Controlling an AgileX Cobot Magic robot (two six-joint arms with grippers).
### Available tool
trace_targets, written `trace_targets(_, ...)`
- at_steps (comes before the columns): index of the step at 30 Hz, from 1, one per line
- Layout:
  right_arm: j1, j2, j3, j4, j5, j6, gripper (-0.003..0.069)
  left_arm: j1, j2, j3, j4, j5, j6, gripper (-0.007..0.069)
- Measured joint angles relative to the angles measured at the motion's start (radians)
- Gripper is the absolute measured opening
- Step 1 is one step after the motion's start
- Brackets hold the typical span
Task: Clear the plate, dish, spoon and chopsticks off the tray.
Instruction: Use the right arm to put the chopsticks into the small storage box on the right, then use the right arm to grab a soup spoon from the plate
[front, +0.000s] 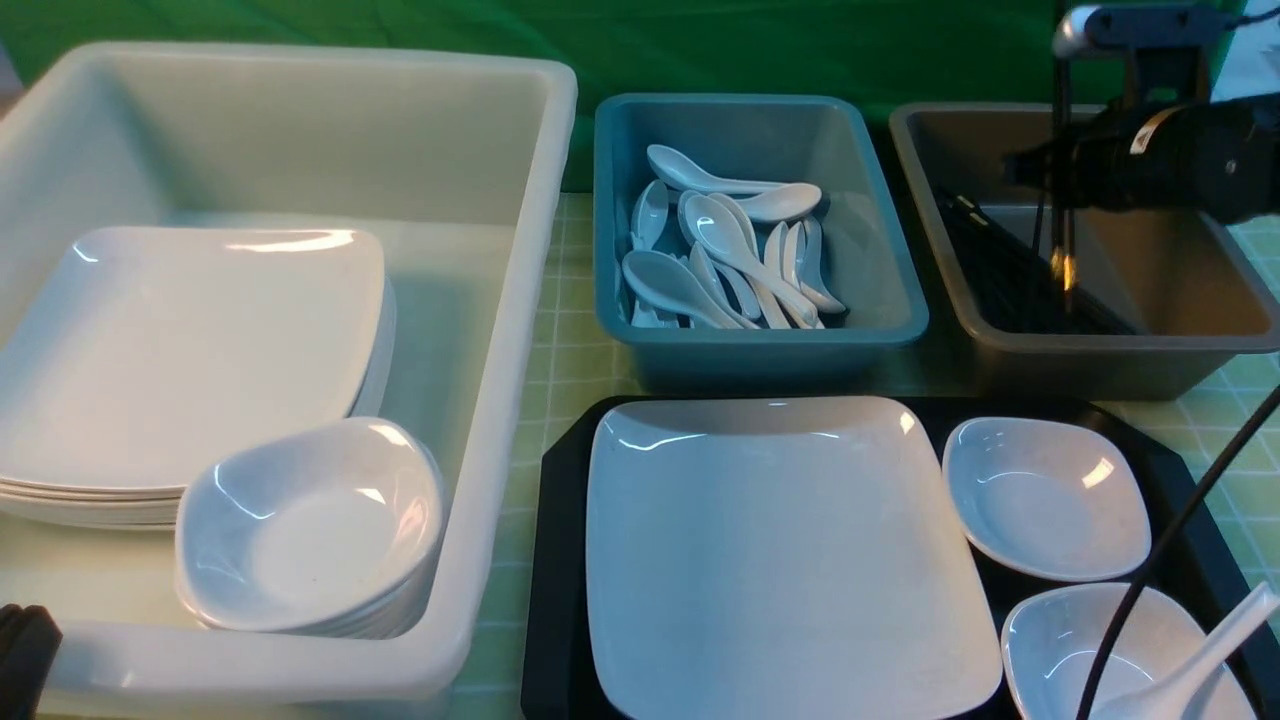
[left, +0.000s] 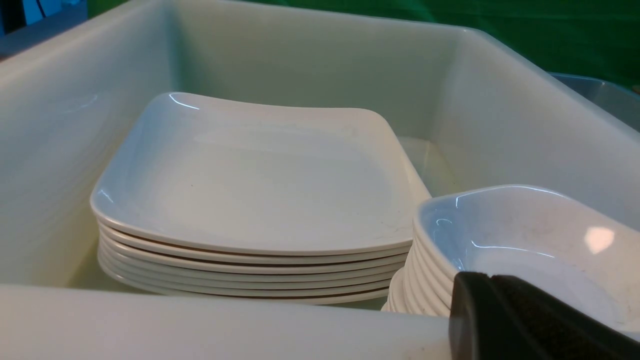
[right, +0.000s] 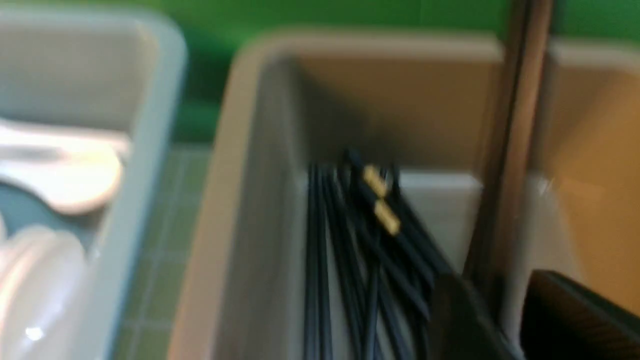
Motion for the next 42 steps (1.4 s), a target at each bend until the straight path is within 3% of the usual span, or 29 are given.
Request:
trace_targets(3, 0.001, 0.002, 0.0, 0.0, 0.051, 0.0, 0.0314, 0.0, 0.0, 0.0, 0.0, 0.0, 0.0, 0.0)
trace_targets(6, 0.001, -0.023, 0.0, 0.001, 0.109, -0.002, 0.0326, 0.0, 0.0, 0.0, 0.0, 0.0, 0.0, 0.0)
trace_targets(8, 0.001, -0.087, 0.0, 0.001, 0.216, -0.016, 0.0287, 0.0, 0.0, 0.0, 0.0, 0.0, 0.0, 0.0)
trace_targets(15, 0.001, -0.369, 0.007, 0.001, 0.696, -0.074, 0.0029, 0.0, 0.0, 0.0, 0.0, 0.0, -0.002, 0.0)
trace_targets(18, 0.001, -0.496, 0.108, -0.001, 0.793, -0.034, 0.0006, 0.0, 0.0, 0.0, 0.0, 0.0, -0.001, 0.0)
trace_targets(22, 0.001, -0.646, 0.334, -0.001, 0.749, 0.052, 0.0006, 0.0, 0.0, 0.0, 0.0, 0.0, -0.001, 0.0)
trace_targets(27, 0.001, -0.815, 0.692, 0.0, 0.557, 0.226, 0.0048, 0.0, 0.0, 0.0, 0.0, 0.0, -0.001, 0.0)
trace_targets(31, 0.001, -0.857, 0.92, 0.0, 0.391, 0.359, 0.0183, 0.0, 0.0, 0.0, 0.0, 0.0, -0.001, 0.0)
trace_targets(34, 0.001, -0.841, 0.973, 0.0, 0.316, 0.393, 0.0309, 0.0, 0.0, 0.0, 0.0, 0.0, -0.001, 0.0)
trace_targets(37, 0.001, -0.808, 0.976, 0.0, 0.238, 0.398, 0.0381, 0.0, 0.0, 0.0, 0.0, 0.0, -0.001, 0.0)
trace_targets(42, 0.001, -0.743, 0.976, 0.0, 0.192, 0.4, 0.0402, 0.0, 0.0, 0.0, 0.0, 0.0, 0.0, 0.0)
